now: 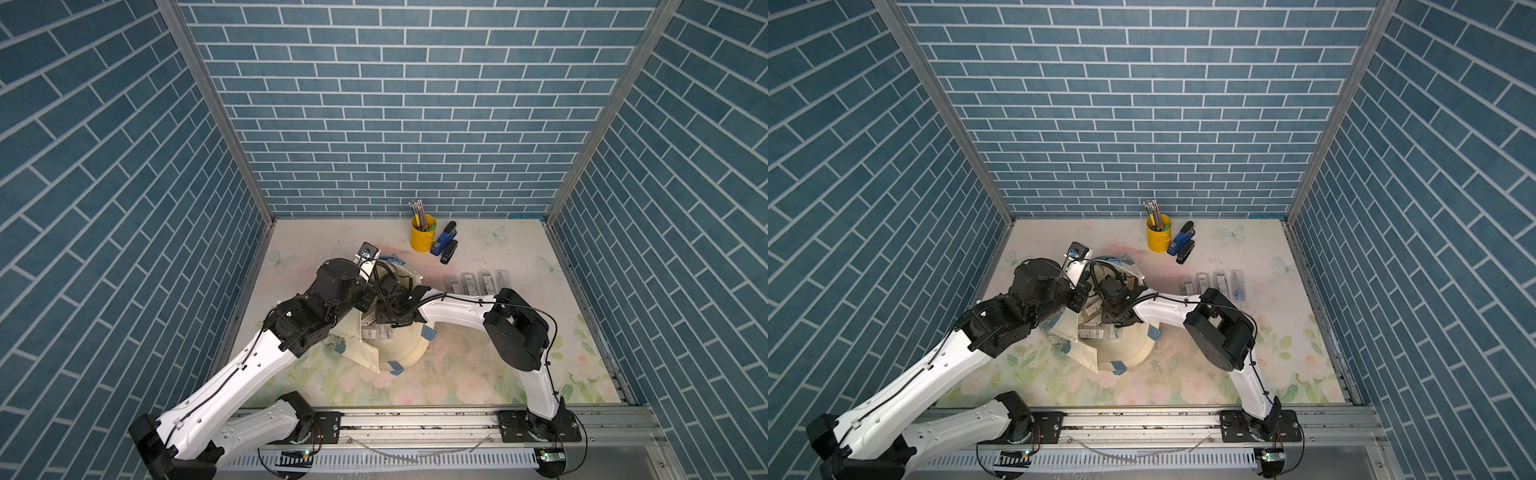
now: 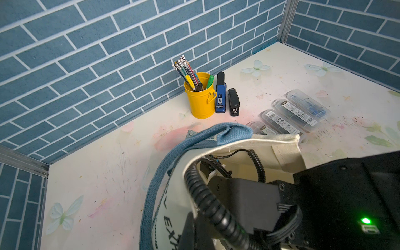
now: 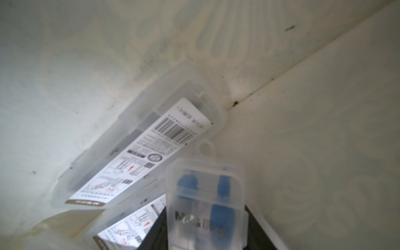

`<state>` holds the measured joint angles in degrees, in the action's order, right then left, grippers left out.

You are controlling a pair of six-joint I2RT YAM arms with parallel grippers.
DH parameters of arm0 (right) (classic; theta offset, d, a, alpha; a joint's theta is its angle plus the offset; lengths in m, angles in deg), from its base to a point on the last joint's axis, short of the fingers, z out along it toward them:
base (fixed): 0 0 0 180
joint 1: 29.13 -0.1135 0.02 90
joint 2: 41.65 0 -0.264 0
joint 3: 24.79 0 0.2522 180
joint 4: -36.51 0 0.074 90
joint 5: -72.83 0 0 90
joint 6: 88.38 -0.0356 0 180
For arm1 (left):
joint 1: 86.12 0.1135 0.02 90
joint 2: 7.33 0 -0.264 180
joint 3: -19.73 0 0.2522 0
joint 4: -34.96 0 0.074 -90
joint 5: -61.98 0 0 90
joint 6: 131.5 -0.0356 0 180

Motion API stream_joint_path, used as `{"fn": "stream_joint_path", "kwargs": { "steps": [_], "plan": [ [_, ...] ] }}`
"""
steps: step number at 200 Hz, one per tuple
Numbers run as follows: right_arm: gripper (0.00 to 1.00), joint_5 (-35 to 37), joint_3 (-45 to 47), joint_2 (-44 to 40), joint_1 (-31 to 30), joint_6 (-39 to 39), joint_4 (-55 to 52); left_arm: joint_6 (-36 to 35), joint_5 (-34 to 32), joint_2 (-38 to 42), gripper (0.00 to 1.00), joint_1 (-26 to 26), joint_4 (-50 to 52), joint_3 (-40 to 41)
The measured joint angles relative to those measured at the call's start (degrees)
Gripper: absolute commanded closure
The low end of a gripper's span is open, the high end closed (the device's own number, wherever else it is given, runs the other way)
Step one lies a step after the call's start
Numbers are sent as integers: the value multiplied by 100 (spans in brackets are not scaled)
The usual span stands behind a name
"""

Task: Take out the compass set from the canvas bag
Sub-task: Pick up the compass set from the canvas bag.

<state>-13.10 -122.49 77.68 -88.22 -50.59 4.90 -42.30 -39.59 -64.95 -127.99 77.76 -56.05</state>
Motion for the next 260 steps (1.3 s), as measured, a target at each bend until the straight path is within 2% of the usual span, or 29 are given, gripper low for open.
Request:
{"fn": "stream_joint_path", "kwargs": {
  "steps": [40,91,191,260],
  "plan": [
    [68,13,0,-20,0,24,-31,0,-4,20,100,0,-7,7],
    [70,144,105,-186,0,302,-153,2,-13,52,100,0,-11,7],
    [73,348,1169,-1829,101,1469,74,2,48,68,100,-11,-20,9],
    [76,118,1257,-2763,92,2098,284,2,199,13,100,-48,0,9]
  ]
}}
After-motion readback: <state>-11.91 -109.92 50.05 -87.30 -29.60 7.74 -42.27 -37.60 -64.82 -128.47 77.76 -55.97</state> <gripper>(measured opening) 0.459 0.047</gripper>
